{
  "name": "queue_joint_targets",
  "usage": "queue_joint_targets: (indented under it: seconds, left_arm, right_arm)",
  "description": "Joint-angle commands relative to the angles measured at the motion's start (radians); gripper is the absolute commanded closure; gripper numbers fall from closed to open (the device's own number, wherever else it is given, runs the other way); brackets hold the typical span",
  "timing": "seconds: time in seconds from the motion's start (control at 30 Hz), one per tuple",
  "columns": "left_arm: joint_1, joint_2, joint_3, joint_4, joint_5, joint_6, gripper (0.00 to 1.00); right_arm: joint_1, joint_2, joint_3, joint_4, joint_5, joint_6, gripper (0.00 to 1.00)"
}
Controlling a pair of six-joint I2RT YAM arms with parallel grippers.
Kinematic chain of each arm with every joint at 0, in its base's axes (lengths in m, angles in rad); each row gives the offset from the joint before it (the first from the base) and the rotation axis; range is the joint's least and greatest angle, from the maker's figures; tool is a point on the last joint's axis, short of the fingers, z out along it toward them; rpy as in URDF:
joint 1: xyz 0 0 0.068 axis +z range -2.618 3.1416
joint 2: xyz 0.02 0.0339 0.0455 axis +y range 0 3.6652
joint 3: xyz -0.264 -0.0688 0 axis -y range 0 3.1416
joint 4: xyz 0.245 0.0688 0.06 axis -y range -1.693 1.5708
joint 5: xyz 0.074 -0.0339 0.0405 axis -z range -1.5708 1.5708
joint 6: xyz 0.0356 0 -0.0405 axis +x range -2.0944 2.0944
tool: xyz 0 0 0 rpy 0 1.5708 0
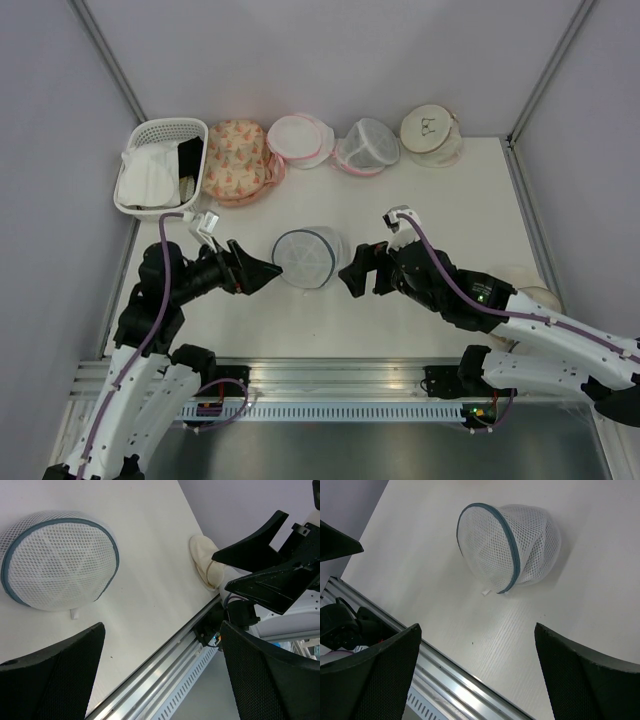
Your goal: Unzip the laundry bag and remove the bra
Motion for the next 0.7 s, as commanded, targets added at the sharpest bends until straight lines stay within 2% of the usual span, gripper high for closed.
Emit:
queue_joint_targets:
  seconds: [0.0, 0.17, 0.37, 0.67]
  left_arm:
    - [-0.005, -0.008, -0.026, 0.017, 0.034, 0.042, 0.00]
    - [-0.005, -0.005, -0.060, 0.017, 0.017, 0.044, 0.00]
    - [-0.005, -0.028, -0.103, 0.019, 0.020, 0.029, 0.00]
    - [-0.005, -0.107, -0.161, 0.019, 0.034, -0.005, 0.00]
  right_arm:
    - [0.004, -0.003, -0.013, 0.017, 0.012, -0.025, 0.02]
    - [0.004, 0.043, -0.030, 0.046, 0.068, -0.085, 0.02]
    - [0.001, 0.319, 0.088, 0.039, 0.213, -0.244, 0.02]
    - [-0.078, 0.559, 0.176, 0.224, 0.143, -0.408, 0.02]
